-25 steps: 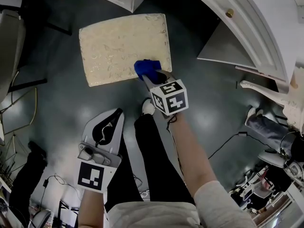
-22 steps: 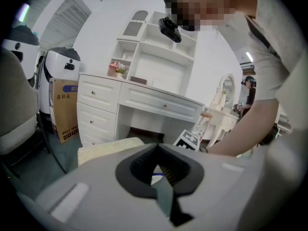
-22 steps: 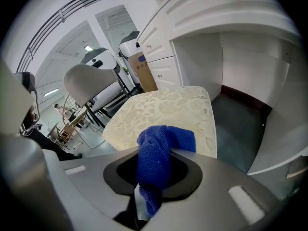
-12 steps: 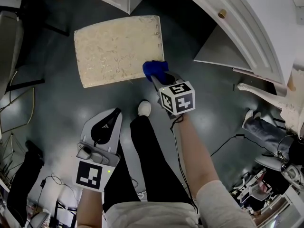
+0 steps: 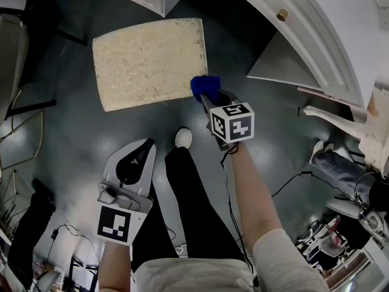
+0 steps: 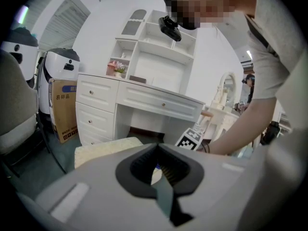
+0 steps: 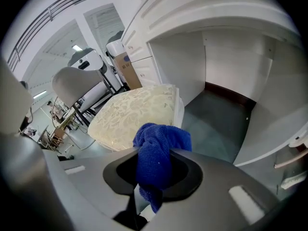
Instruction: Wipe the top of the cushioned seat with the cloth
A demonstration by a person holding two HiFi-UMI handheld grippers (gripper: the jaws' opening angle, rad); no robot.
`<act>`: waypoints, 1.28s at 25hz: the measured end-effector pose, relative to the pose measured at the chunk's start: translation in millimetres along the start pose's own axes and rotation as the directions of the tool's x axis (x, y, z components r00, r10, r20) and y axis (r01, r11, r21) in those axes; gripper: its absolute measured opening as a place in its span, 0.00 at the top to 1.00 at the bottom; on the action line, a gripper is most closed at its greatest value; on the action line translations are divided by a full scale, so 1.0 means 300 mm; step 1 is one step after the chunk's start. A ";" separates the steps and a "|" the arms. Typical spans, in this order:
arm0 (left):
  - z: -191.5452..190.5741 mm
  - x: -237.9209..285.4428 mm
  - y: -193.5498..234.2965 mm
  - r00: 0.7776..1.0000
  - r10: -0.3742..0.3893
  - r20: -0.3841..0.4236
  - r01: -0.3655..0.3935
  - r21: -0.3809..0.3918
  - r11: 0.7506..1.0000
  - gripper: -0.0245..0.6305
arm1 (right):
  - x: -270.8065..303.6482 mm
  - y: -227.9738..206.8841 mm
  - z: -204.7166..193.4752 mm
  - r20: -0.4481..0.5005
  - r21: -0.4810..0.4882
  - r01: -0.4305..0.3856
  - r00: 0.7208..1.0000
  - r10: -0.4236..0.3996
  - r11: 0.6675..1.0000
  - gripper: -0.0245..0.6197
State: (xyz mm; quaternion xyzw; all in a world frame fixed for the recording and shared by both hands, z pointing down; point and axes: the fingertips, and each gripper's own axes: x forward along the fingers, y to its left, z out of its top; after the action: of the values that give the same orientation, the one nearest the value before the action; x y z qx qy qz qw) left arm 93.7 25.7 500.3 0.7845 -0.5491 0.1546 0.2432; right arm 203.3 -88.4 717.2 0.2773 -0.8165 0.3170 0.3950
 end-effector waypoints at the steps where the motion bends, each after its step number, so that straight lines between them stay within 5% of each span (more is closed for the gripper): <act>1: 0.001 -0.001 -0.002 1.000 0.001 0.001 -0.001 -0.001 1.000 0.96 | -0.001 0.001 0.000 -0.001 -0.002 0.002 1.000 -0.002 1.000 0.83; 8: 0.017 -0.028 0.003 1.000 0.002 0.017 -0.002 -0.002 1.000 0.96 | -0.033 0.022 0.018 0.013 0.027 0.010 1.000 -0.011 1.000 0.84; 19: 0.097 -0.177 0.002 0.999 -0.031 0.036 0.031 0.003 1.000 0.96 | -0.248 0.171 0.104 0.162 0.184 -0.020 0.987 -0.010 0.983 0.84; 32: 0.426 -0.431 -0.014 0.986 -0.095 0.135 0.082 0.099 0.992 0.96 | -0.735 0.485 0.324 0.358 0.214 -0.031 0.932 -0.049 0.976 0.84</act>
State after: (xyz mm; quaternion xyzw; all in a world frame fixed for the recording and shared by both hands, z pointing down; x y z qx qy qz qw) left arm 49.1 58.2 327.0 0.8275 -0.5215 0.1138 0.1740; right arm 173.3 -21.5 445.5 0.3757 -0.8346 0.3457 0.2070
